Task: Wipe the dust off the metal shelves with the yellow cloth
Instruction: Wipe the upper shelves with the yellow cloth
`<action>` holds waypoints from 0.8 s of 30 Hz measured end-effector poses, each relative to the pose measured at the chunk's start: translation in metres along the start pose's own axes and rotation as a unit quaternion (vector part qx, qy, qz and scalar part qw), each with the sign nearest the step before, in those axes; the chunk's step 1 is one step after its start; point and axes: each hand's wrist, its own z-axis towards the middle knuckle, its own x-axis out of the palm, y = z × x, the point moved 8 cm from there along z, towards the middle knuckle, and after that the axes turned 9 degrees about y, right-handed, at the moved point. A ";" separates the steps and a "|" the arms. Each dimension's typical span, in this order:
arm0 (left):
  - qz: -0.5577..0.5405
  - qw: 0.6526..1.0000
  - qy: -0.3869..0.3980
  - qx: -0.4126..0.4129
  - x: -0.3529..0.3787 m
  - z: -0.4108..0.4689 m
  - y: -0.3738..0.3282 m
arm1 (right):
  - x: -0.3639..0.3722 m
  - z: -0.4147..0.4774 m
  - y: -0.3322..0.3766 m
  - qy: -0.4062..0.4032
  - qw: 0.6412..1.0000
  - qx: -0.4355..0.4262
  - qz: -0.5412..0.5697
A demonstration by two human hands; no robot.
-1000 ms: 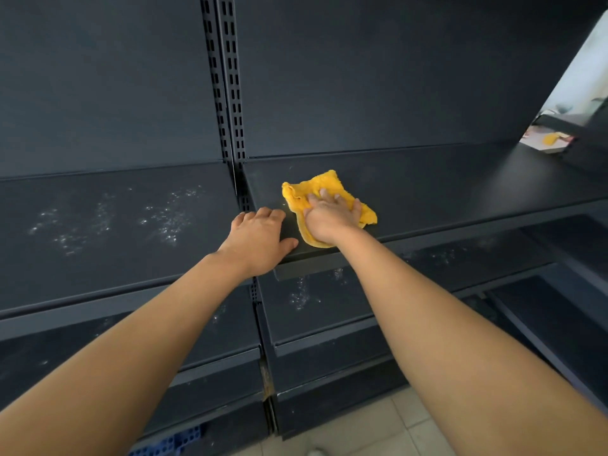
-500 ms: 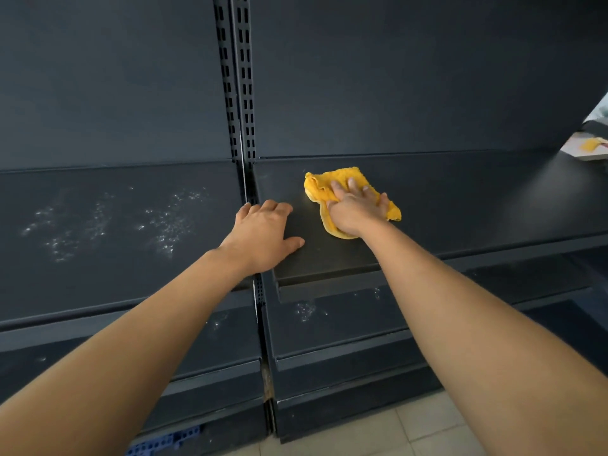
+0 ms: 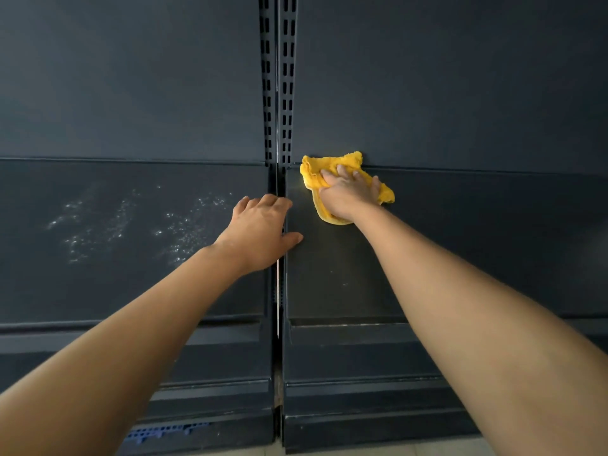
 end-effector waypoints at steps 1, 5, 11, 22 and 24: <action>-0.001 1.000 -0.003 -0.004 -0.001 -0.001 0.002 | 0.000 0.001 0.002 -0.002 1.000 -0.007 0.000; 0.000 1.000 -0.005 -0.009 -0.002 -0.005 0.005 | 0.000 -0.005 0.010 0.006 0.998 -0.052 0.016; 0.005 1.000 -0.010 0.023 -0.002 -0.014 -0.004 | 0.006 -0.042 0.028 0.002 0.990 -0.132 0.044; -0.015 0.994 -0.003 0.104 -0.008 -0.050 -0.016 | 0.022 -0.125 0.009 -0.019 0.997 -0.056 0.054; -0.016 0.994 0.003 0.113 -0.006 -0.057 -0.015 | 0.027 -0.136 -0.004 -0.025 0.998 -0.008 0.054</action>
